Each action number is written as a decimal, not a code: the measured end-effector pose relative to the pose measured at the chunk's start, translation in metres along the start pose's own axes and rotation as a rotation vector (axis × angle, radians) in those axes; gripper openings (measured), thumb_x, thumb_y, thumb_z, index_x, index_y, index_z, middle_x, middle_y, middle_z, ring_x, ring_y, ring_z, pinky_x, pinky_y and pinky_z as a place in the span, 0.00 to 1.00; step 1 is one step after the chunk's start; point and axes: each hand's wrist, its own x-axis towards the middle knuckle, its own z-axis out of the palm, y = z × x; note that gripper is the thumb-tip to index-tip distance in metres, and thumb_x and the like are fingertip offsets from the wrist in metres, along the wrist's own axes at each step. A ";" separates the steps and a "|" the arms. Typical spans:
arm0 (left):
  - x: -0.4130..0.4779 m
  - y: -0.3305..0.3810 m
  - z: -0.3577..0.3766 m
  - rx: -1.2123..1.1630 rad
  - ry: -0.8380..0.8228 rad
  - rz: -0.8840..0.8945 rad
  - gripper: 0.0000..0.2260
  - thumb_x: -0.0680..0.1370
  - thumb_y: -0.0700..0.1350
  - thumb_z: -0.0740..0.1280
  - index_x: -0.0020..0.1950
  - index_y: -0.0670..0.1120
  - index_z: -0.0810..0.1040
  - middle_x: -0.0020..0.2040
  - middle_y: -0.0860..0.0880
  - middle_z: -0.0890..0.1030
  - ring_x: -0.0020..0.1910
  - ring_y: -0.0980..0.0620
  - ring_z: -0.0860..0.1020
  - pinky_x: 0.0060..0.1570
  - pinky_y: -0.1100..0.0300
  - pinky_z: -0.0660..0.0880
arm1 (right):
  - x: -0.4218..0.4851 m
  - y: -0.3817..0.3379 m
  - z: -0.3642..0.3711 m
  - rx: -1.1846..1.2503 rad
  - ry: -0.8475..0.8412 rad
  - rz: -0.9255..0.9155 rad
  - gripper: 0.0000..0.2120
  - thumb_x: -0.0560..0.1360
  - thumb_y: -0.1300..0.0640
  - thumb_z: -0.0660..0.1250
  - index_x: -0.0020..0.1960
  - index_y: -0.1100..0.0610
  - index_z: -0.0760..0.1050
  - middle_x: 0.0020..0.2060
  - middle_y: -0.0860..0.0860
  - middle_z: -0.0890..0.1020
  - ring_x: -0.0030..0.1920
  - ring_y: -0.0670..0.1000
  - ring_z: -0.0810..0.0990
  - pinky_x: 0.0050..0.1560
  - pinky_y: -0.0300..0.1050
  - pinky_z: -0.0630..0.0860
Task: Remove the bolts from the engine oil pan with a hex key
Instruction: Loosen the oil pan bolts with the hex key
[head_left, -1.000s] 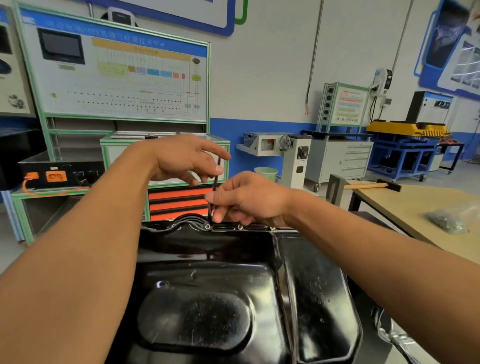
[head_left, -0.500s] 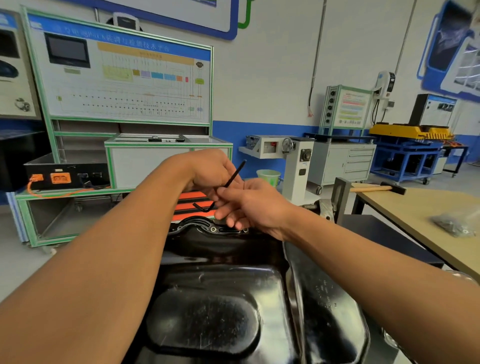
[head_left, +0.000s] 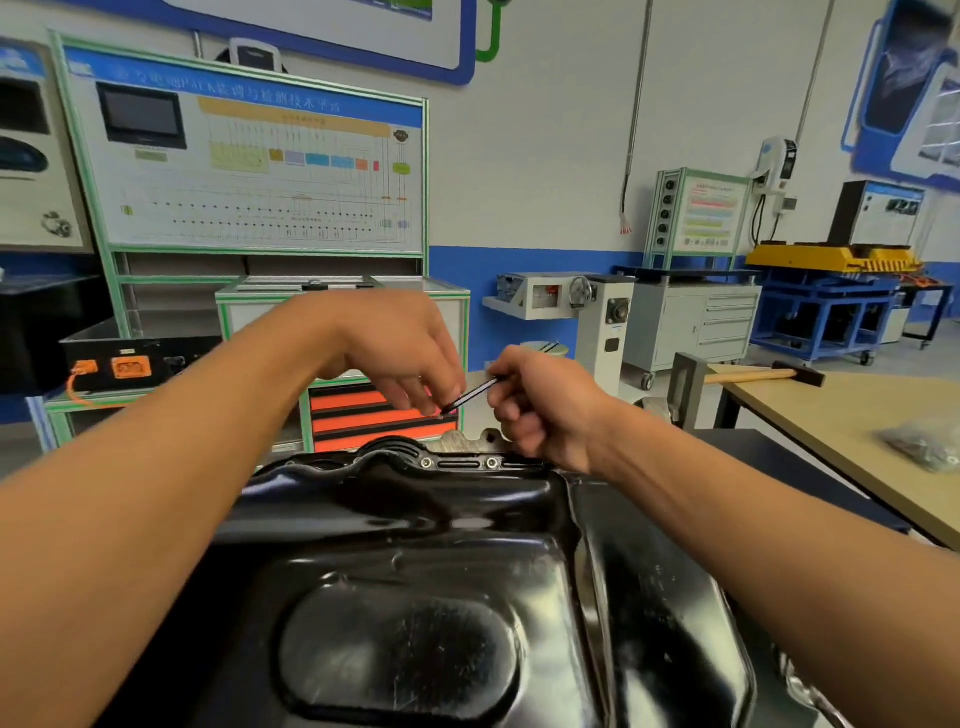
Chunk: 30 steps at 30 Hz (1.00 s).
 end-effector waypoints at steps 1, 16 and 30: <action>-0.003 -0.005 0.002 0.048 -0.035 0.010 0.03 0.74 0.39 0.74 0.46 0.44 0.85 0.39 0.48 0.86 0.38 0.54 0.85 0.34 0.65 0.78 | 0.001 0.001 0.002 0.043 -0.039 0.023 0.19 0.79 0.53 0.58 0.30 0.57 0.69 0.21 0.49 0.66 0.18 0.45 0.57 0.18 0.32 0.54; -0.018 -0.029 0.019 -0.065 0.016 0.123 0.01 0.74 0.41 0.75 0.42 0.44 0.87 0.38 0.49 0.87 0.35 0.60 0.80 0.37 0.68 0.76 | -0.008 0.008 0.003 0.068 -0.105 -0.015 0.14 0.81 0.57 0.60 0.40 0.60 0.76 0.25 0.51 0.76 0.21 0.45 0.66 0.19 0.34 0.61; -0.015 -0.037 0.022 -0.081 -0.016 0.039 0.03 0.71 0.40 0.77 0.39 0.47 0.87 0.37 0.47 0.86 0.35 0.57 0.83 0.38 0.66 0.79 | -0.004 0.021 0.005 -0.005 0.131 -0.240 0.13 0.84 0.57 0.60 0.43 0.61 0.75 0.24 0.48 0.78 0.24 0.47 0.72 0.22 0.38 0.69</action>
